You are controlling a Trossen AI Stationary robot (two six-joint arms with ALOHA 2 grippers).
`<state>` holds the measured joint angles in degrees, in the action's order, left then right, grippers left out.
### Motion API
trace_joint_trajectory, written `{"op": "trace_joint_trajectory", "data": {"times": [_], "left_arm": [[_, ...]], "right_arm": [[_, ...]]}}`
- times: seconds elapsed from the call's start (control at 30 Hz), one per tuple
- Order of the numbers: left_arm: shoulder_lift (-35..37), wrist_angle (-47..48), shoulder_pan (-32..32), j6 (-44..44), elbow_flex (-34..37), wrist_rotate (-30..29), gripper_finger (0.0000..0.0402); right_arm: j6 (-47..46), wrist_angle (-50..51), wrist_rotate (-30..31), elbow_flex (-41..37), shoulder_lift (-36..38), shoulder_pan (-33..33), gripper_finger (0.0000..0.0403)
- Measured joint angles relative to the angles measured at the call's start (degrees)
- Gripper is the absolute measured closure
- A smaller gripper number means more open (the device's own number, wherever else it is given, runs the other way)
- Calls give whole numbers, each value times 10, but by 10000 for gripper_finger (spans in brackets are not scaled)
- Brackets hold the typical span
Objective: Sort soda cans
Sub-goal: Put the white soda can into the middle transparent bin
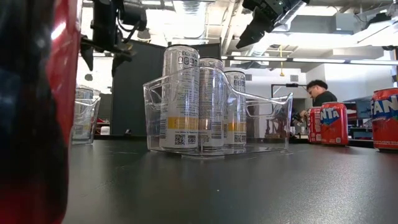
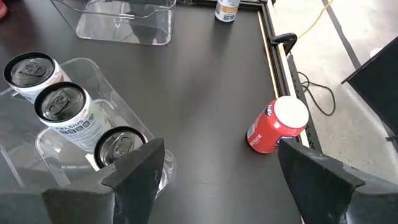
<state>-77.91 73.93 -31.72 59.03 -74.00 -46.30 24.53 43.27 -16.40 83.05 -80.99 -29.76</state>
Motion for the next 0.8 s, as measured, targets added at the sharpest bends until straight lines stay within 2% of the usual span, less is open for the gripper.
{"op": "trace_joint_trajectory", "data": {"times": [0.27,0.6,0.8], "left_arm": [[0,66,124,204,33,-78,90],[0,85,224,397,146,-86,90],[0,121,309,493,171,-115,90]], "right_arm": [[14,-4,0,-12,-1,-4,72],[14,-27,0,-24,0,-19,72],[14,-28,0,-24,0,-34,72]]}}
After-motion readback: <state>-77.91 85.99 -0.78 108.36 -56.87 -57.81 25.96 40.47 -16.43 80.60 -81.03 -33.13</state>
